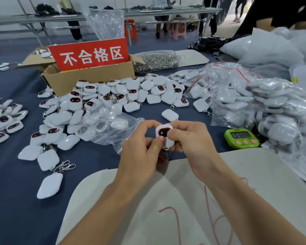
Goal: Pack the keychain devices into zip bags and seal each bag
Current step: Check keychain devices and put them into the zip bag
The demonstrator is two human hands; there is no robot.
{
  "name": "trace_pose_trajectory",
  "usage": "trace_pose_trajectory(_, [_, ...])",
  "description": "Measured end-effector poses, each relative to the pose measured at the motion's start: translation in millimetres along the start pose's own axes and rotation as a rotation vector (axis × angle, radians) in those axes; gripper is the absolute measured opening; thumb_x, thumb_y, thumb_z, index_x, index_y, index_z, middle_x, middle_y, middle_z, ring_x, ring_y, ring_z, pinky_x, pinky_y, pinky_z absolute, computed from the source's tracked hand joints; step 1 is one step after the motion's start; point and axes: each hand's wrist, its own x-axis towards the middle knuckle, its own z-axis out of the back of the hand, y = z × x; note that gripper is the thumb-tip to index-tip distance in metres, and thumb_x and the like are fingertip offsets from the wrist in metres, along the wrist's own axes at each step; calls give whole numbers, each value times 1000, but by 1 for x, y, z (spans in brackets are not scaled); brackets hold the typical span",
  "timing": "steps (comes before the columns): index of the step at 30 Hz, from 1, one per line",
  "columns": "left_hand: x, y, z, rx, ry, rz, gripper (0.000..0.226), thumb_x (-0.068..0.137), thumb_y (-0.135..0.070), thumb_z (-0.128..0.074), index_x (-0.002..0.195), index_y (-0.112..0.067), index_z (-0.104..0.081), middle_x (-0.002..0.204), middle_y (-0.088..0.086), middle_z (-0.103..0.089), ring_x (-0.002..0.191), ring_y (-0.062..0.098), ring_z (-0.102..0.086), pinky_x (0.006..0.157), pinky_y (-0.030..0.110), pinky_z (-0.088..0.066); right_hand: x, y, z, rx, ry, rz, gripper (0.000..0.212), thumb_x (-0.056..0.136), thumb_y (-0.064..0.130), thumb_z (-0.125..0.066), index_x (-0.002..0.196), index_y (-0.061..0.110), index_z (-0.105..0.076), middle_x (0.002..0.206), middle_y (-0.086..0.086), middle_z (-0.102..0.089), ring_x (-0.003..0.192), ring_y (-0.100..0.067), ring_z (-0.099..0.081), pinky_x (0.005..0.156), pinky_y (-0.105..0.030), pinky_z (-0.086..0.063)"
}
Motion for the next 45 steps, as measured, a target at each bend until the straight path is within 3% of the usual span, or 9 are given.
trace_pose_trajectory(3, [0, -2, 1, 15, -7, -2, 29, 101, -15, -60, 106, -43, -57, 72, -6, -76, 64, 15, -74, 68, 34, -55, 1, -1, -1, -38, -36, -14, 22, 68, 19, -67, 82, 20, -84, 69, -4, -72, 67, -18, -61, 70, -38, -57])
trace_pose_trajectory(6, [1, -4, 1, 10, 15, 39, 29, 96, -20, -64, 109, -45, -57, 74, -6, -77, 67, 17, -74, 73, 42, -59, 1, 1, -1, -49, -20, 4, 16, 78, 10, -69, 80, 18, -82, 62, 1, -68, 56, -10, -56, 52, -18, -45])
trace_pose_trajectory(8, [2, -6, 2, 0, 38, 78, 38, 87, -19, -69, 111, -47, -57, 75, -5, -78, 68, 20, -74, 74, 45, -61, 2, 1, -1, -38, -36, -5, 14, 74, 15, -69, 80, 16, -81, 62, 0, -67, 56, -11, -54, 50, -16, -43])
trace_pose_trajectory(11, [2, -8, 1, 2, 39, 97, 50, 84, -9, -74, 111, -48, -59, 73, -5, -77, 64, 17, -74, 68, 36, -60, 0, 0, -4, -36, -28, -13, 20, 69, 22, -68, 84, 14, -79, 74, -16, -71, 67, -18, -61, 66, -34, -54])
trace_pose_trajectory(14, [2, -8, 3, 10, 22, 96, 52, 85, -6, -76, 113, -47, -61, 71, -3, -76, 63, 18, -74, 71, 41, -63, -2, 1, -5, -40, -11, -6, 17, 72, 18, -69, 84, 11, -77, 81, -23, -72, 73, -23, -63, 76, -46, -56])
trace_pose_trajectory(21, [-5, -16, 4, 53, 32, 29, 71, 87, -5, -71, 106, -71, -58, 73, -13, -76, 61, 29, -69, 62, 39, -61, -3, 2, -4, -22, -37, -19, 10, 85, -5, -67, 84, 0, -75, 63, -8, -65, 49, -9, -51, 47, -15, -41])
trace_pose_trajectory(27, [0, -7, 1, 16, -5, 110, 40, 87, -17, -72, 110, -48, -66, 64, -2, -71, 55, 14, -64, 58, 30, -53, -4, 3, -6, -56, 11, -14, 12, 87, -3, -65, 88, 3, -75, 61, -3, -63, 51, -7, -52, 49, -16, -42])
trace_pose_trajectory(34, [6, -5, 5, -215, 31, 233, 47, 78, 12, -66, 93, -30, -81, 63, 6, -73, 46, 13, -60, 45, 18, -43, -7, 1, -9, -58, 98, -29, 34, 81, -13, -55, 84, 11, -77, 60, 1, -65, 47, -5, -52, 49, -15, -44])
trace_pose_trajectory(45, [4, -6, 3, -199, 63, 188, 42, 86, 5, -67, 98, -34, -79, 66, 4, -74, 49, 13, -59, 49, 21, -47, -6, 1, -6, -25, 101, -61, 31, 83, -13, -54, 91, 6, -77, 68, -5, -69, 48, -5, -53, 49, -16, -45])
